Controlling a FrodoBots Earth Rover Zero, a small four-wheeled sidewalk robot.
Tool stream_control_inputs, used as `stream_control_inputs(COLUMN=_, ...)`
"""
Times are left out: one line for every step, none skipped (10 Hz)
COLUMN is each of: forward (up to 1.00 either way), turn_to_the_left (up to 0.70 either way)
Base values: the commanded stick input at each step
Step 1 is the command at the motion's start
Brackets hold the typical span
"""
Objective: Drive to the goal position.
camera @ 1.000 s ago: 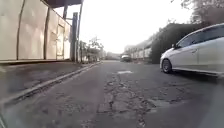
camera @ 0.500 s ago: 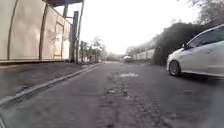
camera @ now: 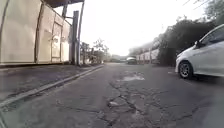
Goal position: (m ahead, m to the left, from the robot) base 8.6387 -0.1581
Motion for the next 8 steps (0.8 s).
stream_control_inputs(forward=1.00, turn_to_the_left=0.00)
stream_control_inputs(forward=1.00, turn_to_the_left=0.00)
stream_control_inputs(forward=1.00, turn_to_the_left=0.00)
stream_control_inputs(forward=1.00, turn_to_the_left=0.00)
stream_control_inputs(forward=1.00, turn_to_the_left=0.00)
stream_control_inputs(forward=1.00, turn_to_the_left=0.00)
stream_control_inputs(forward=1.00, turn_to_the_left=0.00)
stream_control_inputs(forward=1.00, turn_to_the_left=0.00)
